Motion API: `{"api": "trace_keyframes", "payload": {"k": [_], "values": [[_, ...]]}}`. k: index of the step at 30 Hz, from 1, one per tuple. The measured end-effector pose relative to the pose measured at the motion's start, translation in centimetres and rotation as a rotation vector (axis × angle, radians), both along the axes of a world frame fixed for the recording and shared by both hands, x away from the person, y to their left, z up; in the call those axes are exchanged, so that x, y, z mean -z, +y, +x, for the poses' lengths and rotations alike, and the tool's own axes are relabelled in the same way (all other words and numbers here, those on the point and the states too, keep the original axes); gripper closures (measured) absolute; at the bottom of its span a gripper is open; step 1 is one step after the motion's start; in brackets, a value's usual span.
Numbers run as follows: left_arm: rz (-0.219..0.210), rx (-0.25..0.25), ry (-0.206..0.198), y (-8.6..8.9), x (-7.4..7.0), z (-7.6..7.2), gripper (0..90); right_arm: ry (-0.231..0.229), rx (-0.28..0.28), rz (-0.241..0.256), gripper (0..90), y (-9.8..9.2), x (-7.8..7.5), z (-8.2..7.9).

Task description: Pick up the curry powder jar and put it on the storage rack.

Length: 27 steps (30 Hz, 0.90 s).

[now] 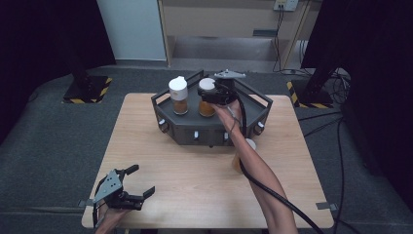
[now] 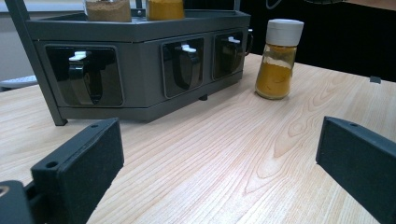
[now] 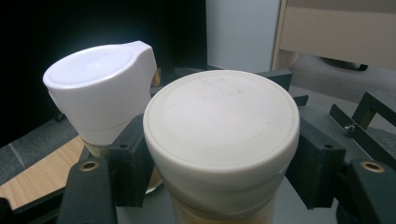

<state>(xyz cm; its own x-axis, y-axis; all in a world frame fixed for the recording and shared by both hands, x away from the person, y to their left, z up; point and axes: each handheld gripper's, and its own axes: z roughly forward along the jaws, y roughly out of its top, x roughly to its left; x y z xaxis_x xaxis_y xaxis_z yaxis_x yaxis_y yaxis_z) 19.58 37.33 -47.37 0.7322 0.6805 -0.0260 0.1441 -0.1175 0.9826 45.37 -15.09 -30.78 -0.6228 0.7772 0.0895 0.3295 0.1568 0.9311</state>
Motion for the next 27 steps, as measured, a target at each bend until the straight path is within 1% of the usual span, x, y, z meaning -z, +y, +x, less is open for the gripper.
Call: {"api": "trace_keyframes", "payload": {"k": [2,4,5,7,9,11,13,19,23,27], "values": [[0.001,0.000,0.000,0.0,0.0,0.0,0.0,-0.002,0.000,-0.004,31.1,0.0,0.0,-0.1],[0.003,0.001,-0.001,0.0,0.0,0.0,0.0,-0.008,0.017,0.005,25.1,0.1,0.0,-0.3],[0.003,0.001,-0.001,0.0,0.0,0.0,0.0,-0.004,0.021,0.023,21.7,-0.1,0.1,-0.4],[0.003,0.003,-0.001,0.0,0.0,0.0,0.0,-0.001,0.018,0.041,16.0,-0.3,0.0,-0.3],[0.003,0.004,-0.001,0.0,0.0,0.0,0.0,-0.003,0.020,0.036,12.6,-0.3,-0.3,-0.4],[0.003,0.004,-0.001,0.0,0.0,0.0,0.0,-0.017,0.032,0.038,9.1,-0.4,-0.7,-0.9],[0.004,0.006,-0.002,0.0,-0.1,0.0,0.0,-0.023,0.028,0.056,8.6,-0.7,-1.1,-1.1],[0.006,0.009,-0.004,0.0,-0.1,0.1,0.0,-0.065,-0.001,0.067,8.6,-1.8,-2.8,-2.2],[0.008,0.009,-0.002,-0.1,-0.1,0.1,0.0,-0.095,-0.019,0.043,8.4,-2.4,-4.4,-3.2],[0.017,0.008,-0.006,-0.2,-0.1,0.0,0.0,-0.112,-0.032,0.037,7.6,-3.4,-6.0,-4.4]]}}
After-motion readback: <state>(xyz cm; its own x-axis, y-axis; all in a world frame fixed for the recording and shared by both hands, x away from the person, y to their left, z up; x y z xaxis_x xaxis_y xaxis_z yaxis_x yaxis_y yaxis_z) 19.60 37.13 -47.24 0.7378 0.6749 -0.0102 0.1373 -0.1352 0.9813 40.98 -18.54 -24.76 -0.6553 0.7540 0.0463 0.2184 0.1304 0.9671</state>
